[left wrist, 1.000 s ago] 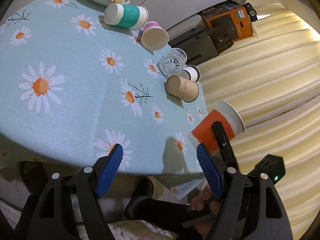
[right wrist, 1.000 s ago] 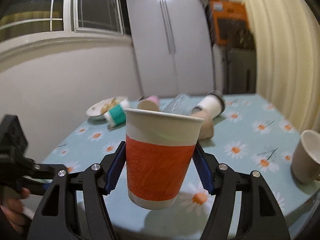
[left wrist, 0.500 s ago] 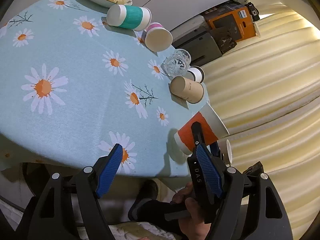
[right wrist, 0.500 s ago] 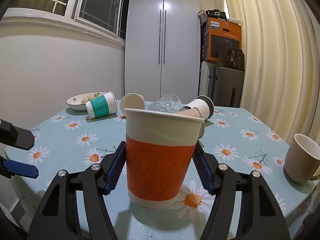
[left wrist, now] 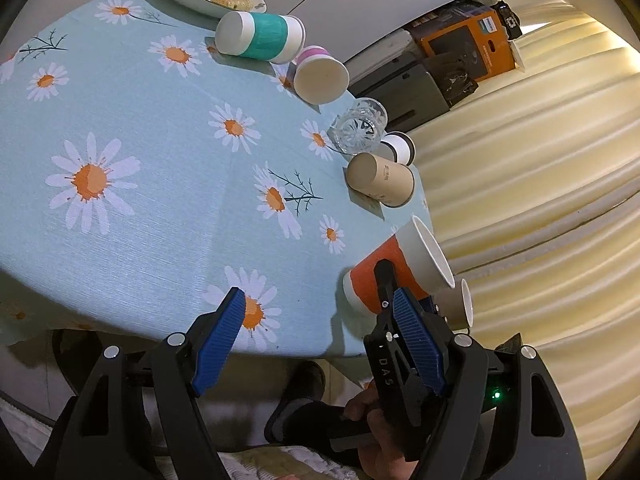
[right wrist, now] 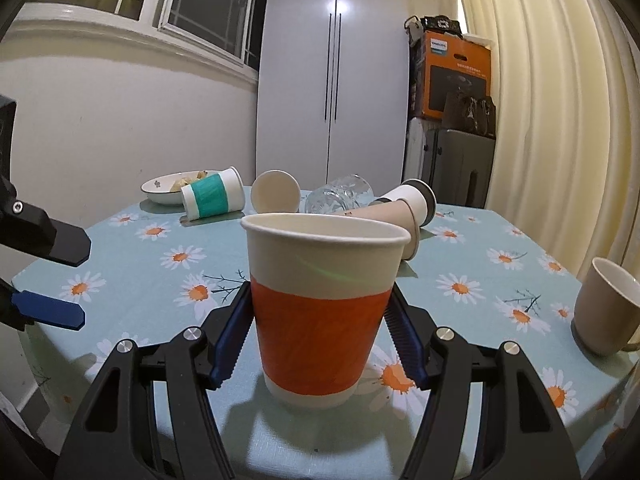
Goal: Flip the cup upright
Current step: 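Lower the upright cup onto the tablecloth and open the right gripper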
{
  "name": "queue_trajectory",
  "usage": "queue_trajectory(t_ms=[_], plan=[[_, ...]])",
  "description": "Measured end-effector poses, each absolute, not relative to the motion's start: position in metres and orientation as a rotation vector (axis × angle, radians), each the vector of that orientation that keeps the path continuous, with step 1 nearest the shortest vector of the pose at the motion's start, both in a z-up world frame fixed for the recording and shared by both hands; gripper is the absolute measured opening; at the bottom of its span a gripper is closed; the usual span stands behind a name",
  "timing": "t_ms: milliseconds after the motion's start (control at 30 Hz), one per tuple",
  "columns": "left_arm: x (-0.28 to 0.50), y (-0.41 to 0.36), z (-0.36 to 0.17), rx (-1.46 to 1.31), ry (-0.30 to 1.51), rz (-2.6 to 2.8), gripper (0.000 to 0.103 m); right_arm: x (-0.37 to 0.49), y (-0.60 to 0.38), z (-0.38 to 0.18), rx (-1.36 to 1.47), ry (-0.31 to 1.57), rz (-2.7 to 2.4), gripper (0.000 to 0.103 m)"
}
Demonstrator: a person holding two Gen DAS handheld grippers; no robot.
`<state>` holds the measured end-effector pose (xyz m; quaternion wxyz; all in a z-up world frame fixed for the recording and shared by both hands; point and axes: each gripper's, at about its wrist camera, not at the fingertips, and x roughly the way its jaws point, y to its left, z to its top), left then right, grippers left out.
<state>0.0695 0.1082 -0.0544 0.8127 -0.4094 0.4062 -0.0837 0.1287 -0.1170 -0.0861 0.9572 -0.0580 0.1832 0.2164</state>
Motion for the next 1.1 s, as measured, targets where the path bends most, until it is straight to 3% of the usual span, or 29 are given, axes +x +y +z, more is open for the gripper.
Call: queue_trajectory(t_ms=[233, 400, 633, 767, 1100], plan=[[0.070, 0.108, -0.056, -0.871, 0.872, -0.174, 0.074, 0.124, -0.118, -0.085, -0.112, 0.380, 0.441, 0.066], [0.071, 0.107, -0.056, -0.863, 0.877, -0.168, 0.074, 0.123, -0.120, -0.084, -0.096, 0.391, 0.443, 0.078], [0.074, 0.107, -0.057, -0.847, 0.885, -0.158, 0.074, 0.117, -0.125, -0.076, -0.089, 0.383, 0.443, 0.079], [0.072, 0.107, -0.054, -0.826, 0.878, -0.144, 0.074, 0.111, -0.131, -0.066, -0.081, 0.371, 0.442, 0.090], [0.060, 0.110, -0.040, -0.791, 0.811, -0.149, 0.074, 0.091, -0.162, -0.038, -0.060, 0.372, 0.451, 0.098]])
